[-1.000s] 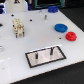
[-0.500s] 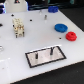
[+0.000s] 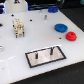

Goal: Insert the blue gear onto the right peg, followed by the red gear

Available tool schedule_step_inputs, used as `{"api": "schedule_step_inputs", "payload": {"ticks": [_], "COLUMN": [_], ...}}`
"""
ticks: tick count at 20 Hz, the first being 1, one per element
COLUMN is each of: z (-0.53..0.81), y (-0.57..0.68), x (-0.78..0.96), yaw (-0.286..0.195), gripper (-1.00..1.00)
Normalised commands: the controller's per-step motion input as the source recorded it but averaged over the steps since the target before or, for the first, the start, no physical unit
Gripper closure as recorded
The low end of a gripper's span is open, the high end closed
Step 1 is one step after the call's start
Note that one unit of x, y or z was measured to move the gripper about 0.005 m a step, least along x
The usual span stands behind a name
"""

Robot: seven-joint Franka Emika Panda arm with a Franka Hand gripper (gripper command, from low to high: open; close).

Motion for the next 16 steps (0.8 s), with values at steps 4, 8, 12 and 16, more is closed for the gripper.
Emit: {"api": "schedule_step_inputs", "payload": {"ticks": [4, 8, 12, 16], "z": [-0.5, -0.55, -0.57, -0.56], "y": [0.38, 0.19, 0.0, -0.06], "x": [-0.21, -0.25, -0.33, -0.33], "yaw": [0.0, 0.0, 0.0, 0.0], "gripper": [-1.0, -1.0, -1.0, -1.0]}}
